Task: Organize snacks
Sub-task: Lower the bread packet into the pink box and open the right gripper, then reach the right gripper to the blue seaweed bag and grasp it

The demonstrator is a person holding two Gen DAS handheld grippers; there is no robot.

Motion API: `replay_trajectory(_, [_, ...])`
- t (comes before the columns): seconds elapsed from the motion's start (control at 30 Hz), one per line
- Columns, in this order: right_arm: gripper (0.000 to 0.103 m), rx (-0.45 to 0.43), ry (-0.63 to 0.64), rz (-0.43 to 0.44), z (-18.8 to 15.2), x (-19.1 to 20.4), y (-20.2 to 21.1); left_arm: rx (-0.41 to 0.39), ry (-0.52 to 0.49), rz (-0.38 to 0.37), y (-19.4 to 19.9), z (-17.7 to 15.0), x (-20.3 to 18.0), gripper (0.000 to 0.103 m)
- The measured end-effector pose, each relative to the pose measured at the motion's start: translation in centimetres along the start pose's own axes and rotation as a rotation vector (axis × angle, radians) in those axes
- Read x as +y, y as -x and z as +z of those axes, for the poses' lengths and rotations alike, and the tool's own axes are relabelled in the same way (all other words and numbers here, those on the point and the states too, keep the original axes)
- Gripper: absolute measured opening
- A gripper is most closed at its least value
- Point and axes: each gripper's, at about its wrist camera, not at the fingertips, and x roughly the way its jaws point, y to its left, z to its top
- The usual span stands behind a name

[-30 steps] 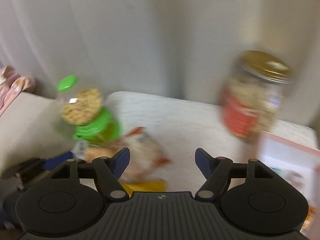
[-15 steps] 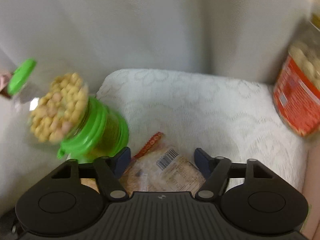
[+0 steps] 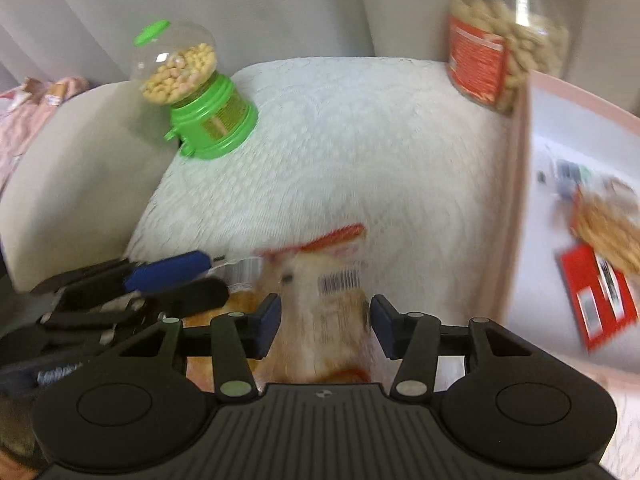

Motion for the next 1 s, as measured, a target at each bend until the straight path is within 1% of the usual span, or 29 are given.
replay_trajectory(0.1, [0.054,-0.042,0.034,-0.009,-1.9,-0.2,2.2,0.025,-0.019,-0.023,0.5,-0.2,-1.2,0.044])
replay_trajectory(0.17, [0.056,-0.065,0.026,-0.002,-3.1,-0.5,3.8,0.029,-0.041,-0.030,0.9,-0.5,-2.1,0.044])
replay_trajectory(0.23, [0.056,-0.114,0.039,0.007,-4.5,-1.2,6.3,0.010,-0.068,-0.003,1.7,-0.9,-2.9,0.044])
replay_trajectory(0.27, [0.059,-0.150,0.042,-0.014,-5.0,-1.6,7.2,-0.003,-0.080,0.020,2.0,-0.9,-3.2,0.044])
replay_trajectory(0.3, [0.063,-0.193,0.036,-0.059,-6.0,-2.3,8.7,-0.021,-0.093,0.053,2.5,-1.1,-3.7,0.044])
replay_trajectory(0.33, [0.071,-0.225,0.023,-0.106,-6.8,-3.1,9.6,-0.036,-0.103,0.085,2.8,-1.2,-4.1,0.044])
replay_trajectory(0.37, [0.076,-0.257,0.003,-0.166,-8.0,-4.1,10.6,-0.045,-0.108,0.104,3.1,-1.4,-4.4,0.044])
replay_trajectory(0.4, [0.078,-0.275,-0.022,-0.225,-9.2,-5.2,11.3,-0.046,-0.109,0.104,3.1,-1.5,-4.8,0.044])
replay_trajectory(0.47, [0.079,-0.273,-0.081,-0.297,-11.6,-7.5,12.1,-0.016,-0.114,0.060,2.8,-1.9,-5.8,0.044])
replay_trajectory(0.6, [0.079,-0.243,-0.253,-0.373,-16.4,-12.4,12.4,0.045,-0.193,-0.002,1.7,-3.3,-8.7,0.044])
replay_trajectory(0.67, [0.079,-0.240,-0.341,-0.351,-18.5,-13.9,12.0,0.074,-0.241,-0.021,1.2,-4.3,-10.2,0.044])
replay_trajectory(0.73, [0.079,-0.245,-0.408,-0.278,-20.2,-14.5,11.5,0.097,-0.273,-0.043,0.8,-5.3,-11.1,0.044])
replay_trajectory(0.77, [0.079,-0.247,-0.419,-0.244,-20.8,-14.4,11.1,0.114,-0.288,-0.045,0.6,-5.8,-11.4,0.044])
replay_trajectory(0.8, [0.080,-0.258,-0.408,-0.240,-21.1,-13.8,10.8,0.133,-0.307,-0.045,0.3,-6.2,-11.7,0.044])
replay_trajectory(0.83, [0.080,-0.271,-0.376,-0.258,-21.2,-12.9,10.6,0.146,-0.322,-0.039,0.2,-6.5,-11.8,0.044])
replay_trajectory(0.87, [0.080,-0.272,-0.336,-0.254,-21.1,-11.9,10.2,0.151,-0.329,-0.025,0.0,-6.7,-11.8,0.044])
replay_trajectory(0.9, [0.080,-0.270,-0.305,-0.223,-20.8,-10.9,9.9,0.151,-0.326,-0.008,-0.1,-6.7,-11.7,0.043])
replay_trajectory(1.0, [0.080,-0.241,-0.227,-0.081,-19.8,-8.4,8.6,0.127,-0.298,0.059,-0.2,-6.1,-10.7,0.043])
